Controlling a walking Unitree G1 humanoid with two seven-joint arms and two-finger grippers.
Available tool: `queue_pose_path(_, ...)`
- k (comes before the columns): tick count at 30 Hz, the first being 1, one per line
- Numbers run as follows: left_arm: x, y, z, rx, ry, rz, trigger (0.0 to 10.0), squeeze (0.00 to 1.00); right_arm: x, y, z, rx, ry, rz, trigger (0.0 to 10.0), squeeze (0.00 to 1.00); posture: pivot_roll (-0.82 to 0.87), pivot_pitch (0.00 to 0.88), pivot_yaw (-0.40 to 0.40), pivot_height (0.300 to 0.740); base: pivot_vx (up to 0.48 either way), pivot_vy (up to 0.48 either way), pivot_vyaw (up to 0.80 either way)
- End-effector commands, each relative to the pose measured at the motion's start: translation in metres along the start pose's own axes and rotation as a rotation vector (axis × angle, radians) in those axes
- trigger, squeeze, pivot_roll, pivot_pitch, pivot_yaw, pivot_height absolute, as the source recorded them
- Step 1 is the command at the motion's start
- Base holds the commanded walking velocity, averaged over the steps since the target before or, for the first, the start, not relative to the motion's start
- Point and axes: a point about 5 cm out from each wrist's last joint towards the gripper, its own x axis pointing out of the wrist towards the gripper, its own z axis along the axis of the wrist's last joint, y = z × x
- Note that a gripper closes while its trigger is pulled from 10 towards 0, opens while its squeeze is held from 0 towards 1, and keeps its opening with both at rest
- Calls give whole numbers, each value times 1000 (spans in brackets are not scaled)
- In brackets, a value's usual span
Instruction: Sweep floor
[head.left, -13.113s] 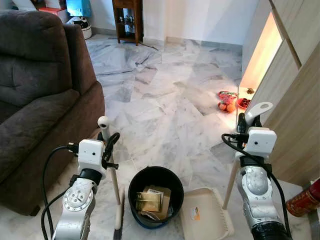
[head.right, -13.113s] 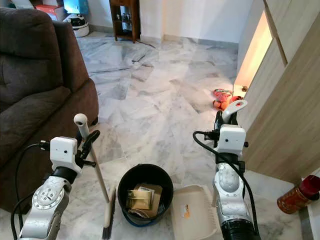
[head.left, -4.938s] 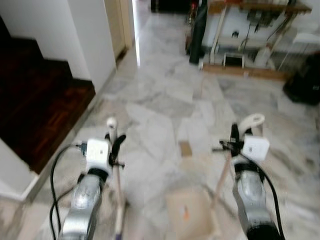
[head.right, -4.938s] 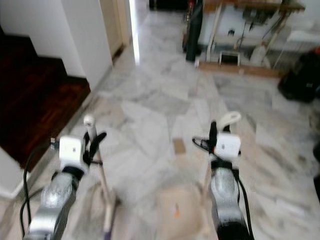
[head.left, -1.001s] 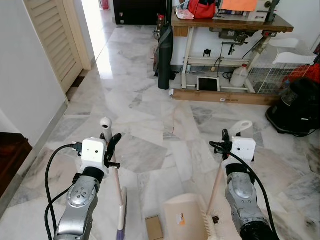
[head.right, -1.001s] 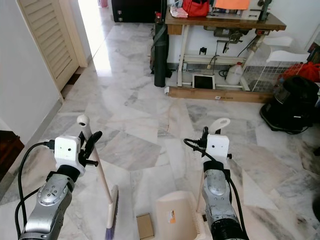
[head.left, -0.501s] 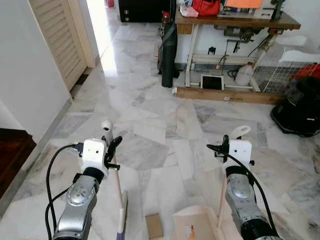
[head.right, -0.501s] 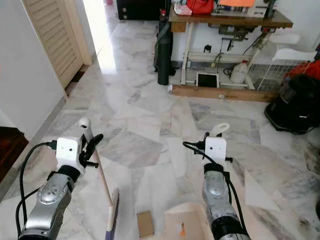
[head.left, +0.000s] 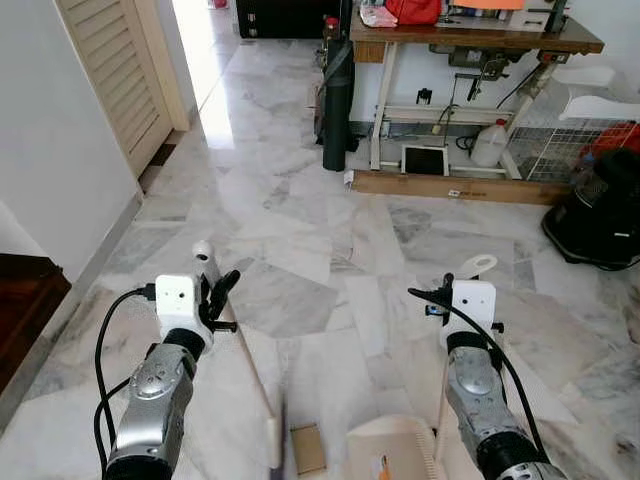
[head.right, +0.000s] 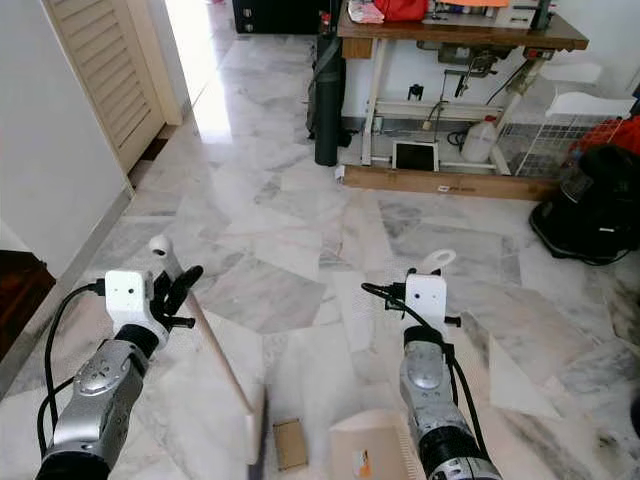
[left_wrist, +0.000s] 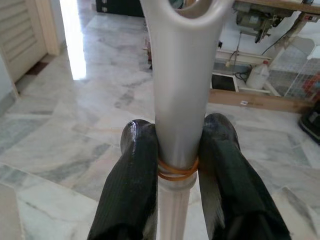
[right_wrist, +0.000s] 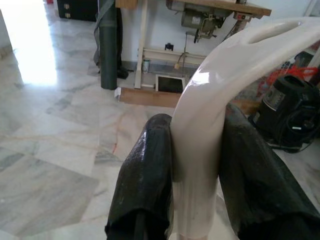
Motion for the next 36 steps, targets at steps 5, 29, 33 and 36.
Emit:
queue_pose_path(5, 4, 0, 4, -15, -5, -38, 10000, 0, 1, -1, -6, -58, 42, -20, 10000, 0, 43, 94, -23, 740, 0, 0, 0)
queue_pose_path(29, 7, 11, 19, 47, -70, -20, 10000, 0, -4, -34, -18, -49, 110, -321, 10000, 0, 46, 97, -12, 740, 0, 0, 0)
queue_pose_path(33, 6, 10, 15, 62, -40, -45, 10000, 0, -5, -35, -17, -59, 92, -344, 10000, 0, 48, 88, -10, 740, 0, 0, 0)
queue_pose_path(36, 5, 9, 12, 70, -26, -59, 10000, 0, -6, -37, -17, -65, 80, -363, 10000, 0, 51, 84, -10, 740, 0, 0, 0)
